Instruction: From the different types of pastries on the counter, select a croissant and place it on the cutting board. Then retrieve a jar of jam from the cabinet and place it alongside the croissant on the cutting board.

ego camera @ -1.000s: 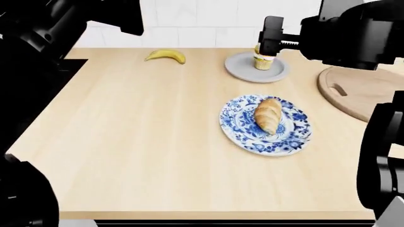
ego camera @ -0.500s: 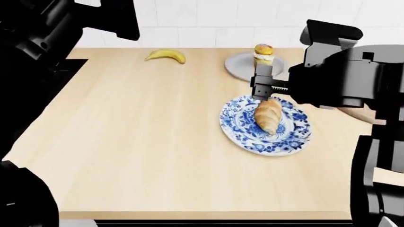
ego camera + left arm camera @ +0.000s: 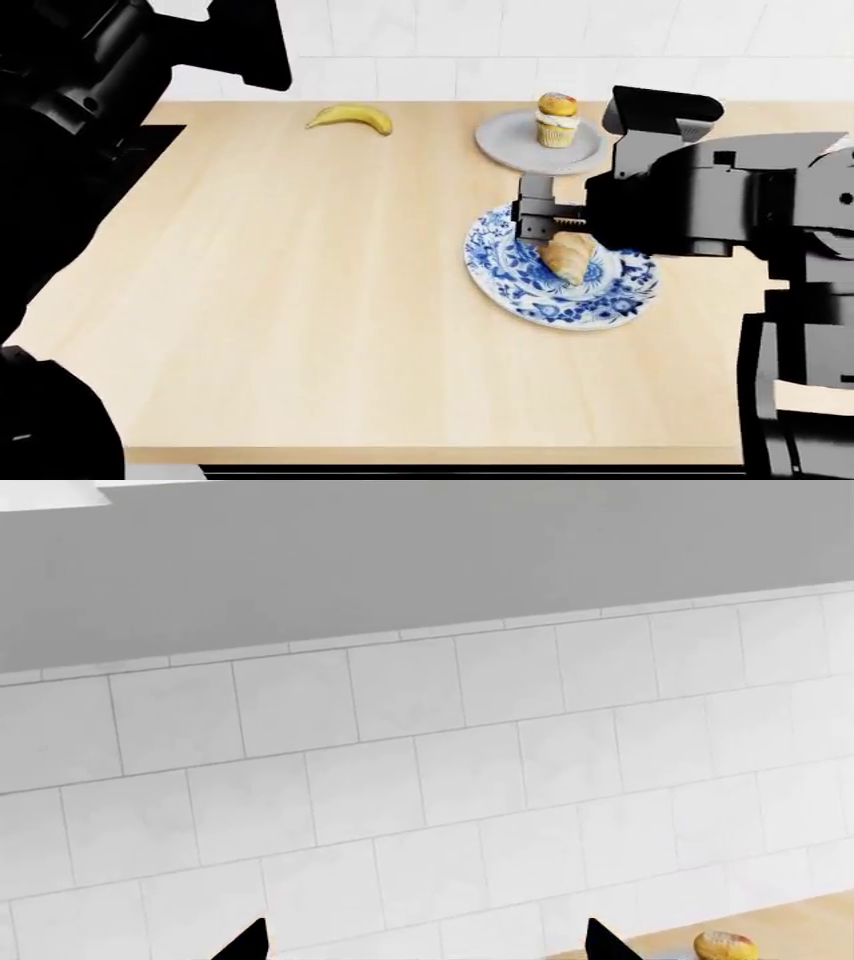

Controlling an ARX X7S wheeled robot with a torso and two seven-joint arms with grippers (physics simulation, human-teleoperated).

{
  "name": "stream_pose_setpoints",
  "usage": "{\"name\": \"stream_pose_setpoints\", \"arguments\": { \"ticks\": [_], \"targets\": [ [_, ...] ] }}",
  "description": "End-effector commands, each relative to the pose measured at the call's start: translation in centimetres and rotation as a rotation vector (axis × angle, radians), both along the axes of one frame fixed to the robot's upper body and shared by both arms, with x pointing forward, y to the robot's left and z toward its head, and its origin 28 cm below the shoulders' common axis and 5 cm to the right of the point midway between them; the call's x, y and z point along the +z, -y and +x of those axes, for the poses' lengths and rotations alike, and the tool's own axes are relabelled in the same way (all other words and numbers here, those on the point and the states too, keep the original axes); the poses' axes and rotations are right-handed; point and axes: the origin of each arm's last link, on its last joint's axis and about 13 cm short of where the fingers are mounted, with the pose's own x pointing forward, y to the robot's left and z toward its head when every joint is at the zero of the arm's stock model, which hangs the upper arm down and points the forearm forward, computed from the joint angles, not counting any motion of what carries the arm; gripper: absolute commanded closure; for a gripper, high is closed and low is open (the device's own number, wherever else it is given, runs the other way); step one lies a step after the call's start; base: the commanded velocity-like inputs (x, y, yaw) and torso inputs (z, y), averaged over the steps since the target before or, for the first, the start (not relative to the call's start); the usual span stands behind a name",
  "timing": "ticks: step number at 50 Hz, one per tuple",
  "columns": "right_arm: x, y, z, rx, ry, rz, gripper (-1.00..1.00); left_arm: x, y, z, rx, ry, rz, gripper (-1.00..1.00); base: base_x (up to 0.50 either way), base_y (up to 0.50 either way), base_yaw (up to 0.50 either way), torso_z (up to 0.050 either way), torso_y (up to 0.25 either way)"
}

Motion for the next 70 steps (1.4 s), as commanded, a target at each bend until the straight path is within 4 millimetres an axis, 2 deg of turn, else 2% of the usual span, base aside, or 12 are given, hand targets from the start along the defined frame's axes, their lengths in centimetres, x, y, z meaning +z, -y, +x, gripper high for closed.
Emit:
{"name": "stream_pose_setpoints", "arguments": {
  "ticks": [1,12,18,19,32,44,52,61,70],
  "targets": [
    [-1.5,-0.2,0.7,0.014,-0.019,-0.026,-1.00,-0.1,0.0,-0.3,0.004,-0.009,-0.003,-1.00,0.00,0.00,0.00,0.000,0.000],
    [-2.8,-0.2,1.1,0.014,-0.049,-0.042,-1.00,-0.4,-0.1,0.1,0.006,-0.024,-0.005,-1.00,0.00,0.00,0.00,0.000,0.000],
    [-2.8,-0.1,1.1,0.013,-0.046,-0.041,-1.00,-0.5,0.0,0.3,0.005,-0.027,-0.004,-1.00,0.00,0.00,0.00,0.000,0.000],
    [-2.7,0.0,1.1,0.013,-0.044,-0.041,1.00,-0.5,0.0,0.3,0.005,-0.027,-0.004,-1.00,0.00,0.00,0.00,0.000,0.000],
    [-1.5,0.1,1.1,0.020,0.000,-0.034,1.00,-0.3,0.1,0.2,0.002,-0.022,0.003,-1.00,0.00,0.00,0.00,0.000,0.000],
    [2.9,1.0,1.2,-0.015,0.135,-0.004,1.00,0.1,0.2,0.4,-0.006,-0.002,0.005,-1.00,0.00,0.00,0.00,0.000,0.000],
    [5.0,2.8,3.2,-0.122,0.230,-0.016,1.00,-0.1,0.3,1.0,-0.013,0.004,0.006,-1.00,0.00,0.00,0.00,0.000,0.000],
    [4.7,5.4,6.0,-0.253,0.258,-0.063,1.00,0.1,0.4,0.6,-0.009,0.004,0.014,-1.00,0.00,0.00,0.00,0.000,0.000],
    [3.5,8.2,7.6,-0.376,0.241,-0.128,1.00,0.5,0.5,0.0,-0.006,0.002,0.017,-1.00,0.00,0.00,0.00,0.000,0.000]
  ]
}}
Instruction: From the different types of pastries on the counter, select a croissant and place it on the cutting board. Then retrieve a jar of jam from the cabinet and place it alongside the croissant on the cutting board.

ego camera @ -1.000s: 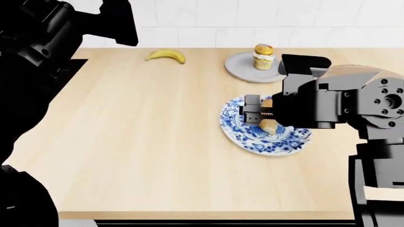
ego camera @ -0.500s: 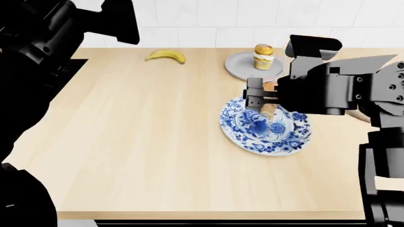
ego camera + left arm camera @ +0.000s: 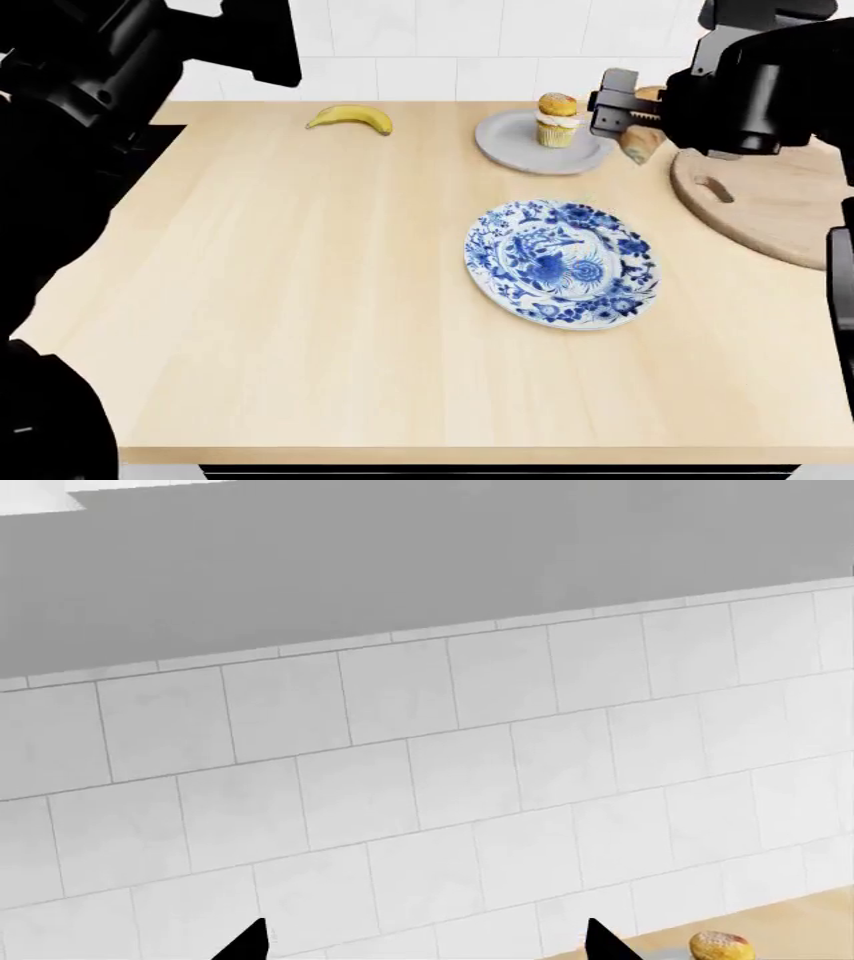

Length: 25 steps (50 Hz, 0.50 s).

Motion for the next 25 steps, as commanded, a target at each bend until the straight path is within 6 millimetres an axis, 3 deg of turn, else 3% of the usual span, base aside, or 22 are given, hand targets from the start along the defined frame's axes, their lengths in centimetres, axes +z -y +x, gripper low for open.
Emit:
{"name": "stream_pose_setpoints", "arguments": {
  "ticks": [1,12,25],
  "targets": [
    [-0.5,3.9,1.7,-0.152,0.021,-0.079,1.00,0.3,0.1,-0.4,0.001,0.001,0.004,-1.00,0.00,0.00,0.00,0.000,0.000],
    [-1.4,6.4,1.8,-0.258,-0.002,-0.101,1.00,-0.1,0.0,0.6,-0.003,0.002,0.005,-1.00,0.00,0.00,0.00,0.000,0.000],
    [-1.8,8.5,1.4,-0.331,0.007,-0.115,1.00,0.0,0.1,0.4,-0.005,0.004,0.005,-1.00,0.00,0.00,0.00,0.000,0.000]
  ]
}}
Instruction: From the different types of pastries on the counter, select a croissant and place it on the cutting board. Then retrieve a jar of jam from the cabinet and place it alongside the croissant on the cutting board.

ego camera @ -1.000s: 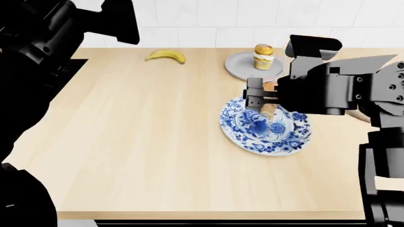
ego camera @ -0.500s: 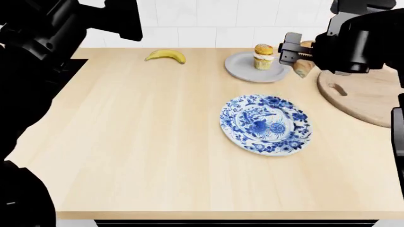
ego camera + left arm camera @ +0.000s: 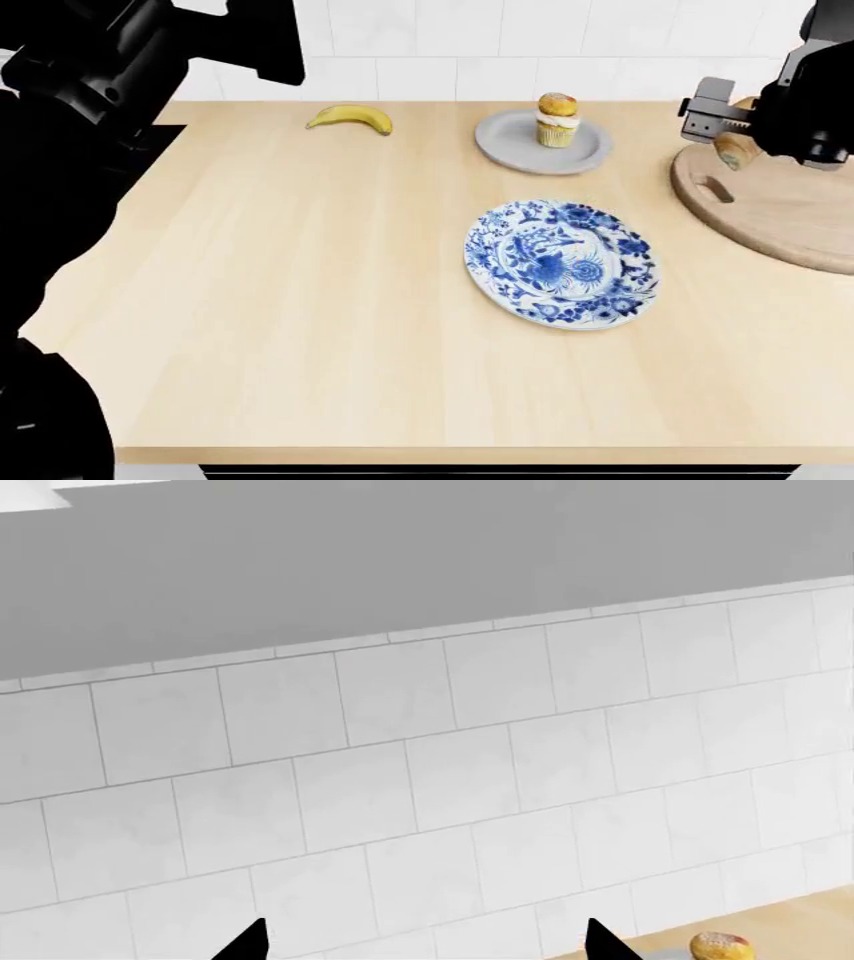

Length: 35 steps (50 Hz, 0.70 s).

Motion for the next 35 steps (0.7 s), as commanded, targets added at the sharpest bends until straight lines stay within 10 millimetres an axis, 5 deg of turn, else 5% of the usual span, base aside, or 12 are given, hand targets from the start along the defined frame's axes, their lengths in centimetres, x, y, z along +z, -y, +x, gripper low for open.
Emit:
{"name": "stream_pose_setpoints", "arguments": {
  "ticks": [1,27,28,35],
  "targets": [
    [-0.5,2.2,-0.4,-0.071,0.006,-0.040,1.00,0.0,0.0,-0.1,0.000,0.001,0.001,-1.00,0.00,0.00,0.00,0.000,0.000],
    [-4.9,3.3,-0.3,-0.162,-0.069,-0.056,1.00,0.1,0.1,-0.5,0.014,-0.006,0.006,-1.00,0.00,0.00,0.00,0.000,0.000],
    [-4.9,3.2,-0.3,-0.162,-0.071,-0.055,-1.00,0.0,0.0,-0.5,0.014,-0.006,0.006,-1.00,0.00,0.00,0.00,0.000,0.000],
    [-4.9,3.3,-0.4,-0.163,-0.079,-0.053,-1.00,-0.1,0.0,-0.1,0.015,-0.006,0.005,-1.00,0.00,0.00,0.00,0.000,0.000]
  ]
}}
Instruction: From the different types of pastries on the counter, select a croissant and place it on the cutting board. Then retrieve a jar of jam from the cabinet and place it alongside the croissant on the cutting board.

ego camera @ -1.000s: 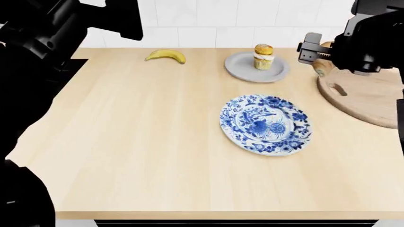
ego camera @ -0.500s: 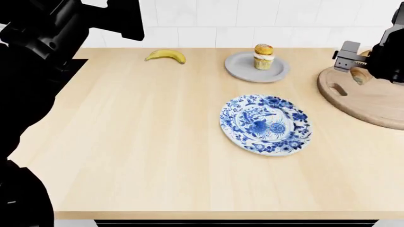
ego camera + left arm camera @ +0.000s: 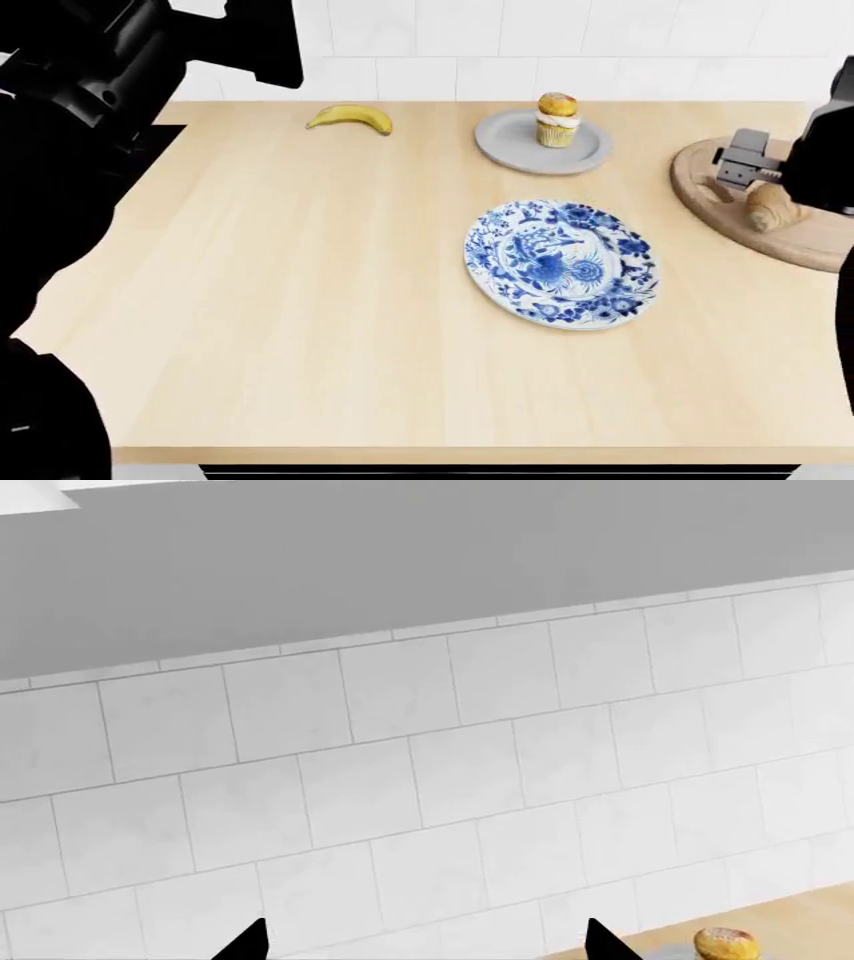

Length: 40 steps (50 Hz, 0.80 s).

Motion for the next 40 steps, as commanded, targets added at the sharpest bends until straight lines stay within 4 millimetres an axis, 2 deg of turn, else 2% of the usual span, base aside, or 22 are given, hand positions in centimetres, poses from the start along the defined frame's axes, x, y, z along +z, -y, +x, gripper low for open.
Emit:
{"name": "stream_pose_setpoints", "arguments": {
  "ticks": [1,9,14,22,26,29,30,31,35,40],
  "targets": [
    [-0.5,0.2,-0.1,-0.012,-0.020,-0.003,-1.00,-0.2,-0.1,0.3,0.004,-0.001,0.000,-1.00,0.00,0.00,0.00,0.000,0.000],
    [0.2,0.1,-0.1,-0.004,-0.007,-0.001,-1.00,-0.1,0.0,0.2,0.002,0.003,0.000,-1.00,0.00,0.00,0.00,0.000,0.000],
    [1.5,0.0,-0.1,0.007,0.024,0.001,-1.00,0.0,0.0,0.0,0.002,0.007,0.000,-1.00,0.00,0.00,0.00,0.000,0.000],
    [6.0,-0.6,-0.3,0.062,0.135,0.014,-1.00,0.0,0.0,0.0,0.003,0.016,0.002,-1.00,0.00,0.00,0.00,0.000,0.001],
    [8.8,-1.1,-1.0,0.111,0.206,0.023,-1.00,0.0,-0.1,0.0,0.004,0.018,0.003,-1.00,0.00,0.00,0.00,0.000,0.000],
    [10.3,-1.4,-1.8,0.136,0.254,0.026,-1.00,0.0,-0.1,0.0,0.003,0.019,0.000,-1.00,0.00,0.00,0.00,0.000,0.000],
    [8.2,-2.0,-2.3,0.171,0.178,0.089,-1.00,-0.2,-0.2,0.0,0.004,0.019,-0.010,-1.00,0.00,0.00,0.00,0.000,0.000],
    [7.6,-2.6,-3.2,0.205,0.151,0.123,-1.00,-0.3,-0.2,0.1,0.004,0.020,-0.016,-1.00,0.00,0.00,0.00,0.000,0.000],
    [11.0,-4.3,-8.4,0.263,0.441,-0.014,-1.00,-0.3,-0.4,-0.1,0.006,0.025,-0.033,-1.00,0.00,0.00,0.00,0.000,0.000],
    [10.3,-5.2,-11.3,0.306,0.546,-0.040,-1.00,-0.8,-0.3,-0.2,0.005,0.023,-0.062,-1.00,0.00,0.00,0.00,0.000,0.000]
  ]
}}
